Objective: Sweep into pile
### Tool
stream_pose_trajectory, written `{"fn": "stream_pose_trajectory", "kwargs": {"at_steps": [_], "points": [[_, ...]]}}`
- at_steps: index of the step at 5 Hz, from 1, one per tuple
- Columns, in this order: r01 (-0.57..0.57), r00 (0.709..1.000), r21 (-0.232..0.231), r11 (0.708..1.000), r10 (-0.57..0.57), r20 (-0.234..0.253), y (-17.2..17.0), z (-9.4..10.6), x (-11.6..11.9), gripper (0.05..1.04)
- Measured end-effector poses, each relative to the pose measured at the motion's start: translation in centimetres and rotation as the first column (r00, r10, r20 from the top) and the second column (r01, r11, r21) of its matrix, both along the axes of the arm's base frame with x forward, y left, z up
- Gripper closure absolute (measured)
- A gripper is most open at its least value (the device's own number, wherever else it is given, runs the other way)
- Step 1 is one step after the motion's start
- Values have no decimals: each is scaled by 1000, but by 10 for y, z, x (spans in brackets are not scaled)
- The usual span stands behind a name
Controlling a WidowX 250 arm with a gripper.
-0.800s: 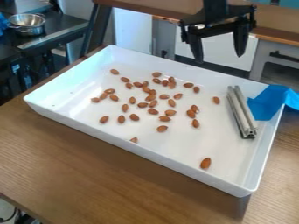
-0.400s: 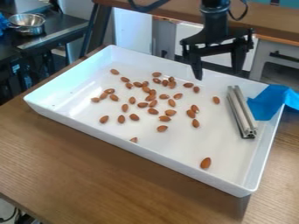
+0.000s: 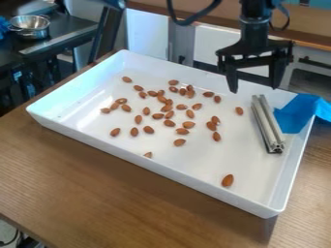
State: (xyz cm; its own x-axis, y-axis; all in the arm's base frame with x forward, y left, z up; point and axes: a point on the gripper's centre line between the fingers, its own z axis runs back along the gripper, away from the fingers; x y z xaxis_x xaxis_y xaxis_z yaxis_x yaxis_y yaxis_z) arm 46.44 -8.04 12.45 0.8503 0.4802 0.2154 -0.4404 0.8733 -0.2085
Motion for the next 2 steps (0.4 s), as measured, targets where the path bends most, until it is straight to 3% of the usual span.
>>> {"fn": "stream_pose_trajectory", "kwargs": {"at_steps": [2], "points": [[28, 999, 42, 999, -27, -21, -15, -22, 9, 83]]}}
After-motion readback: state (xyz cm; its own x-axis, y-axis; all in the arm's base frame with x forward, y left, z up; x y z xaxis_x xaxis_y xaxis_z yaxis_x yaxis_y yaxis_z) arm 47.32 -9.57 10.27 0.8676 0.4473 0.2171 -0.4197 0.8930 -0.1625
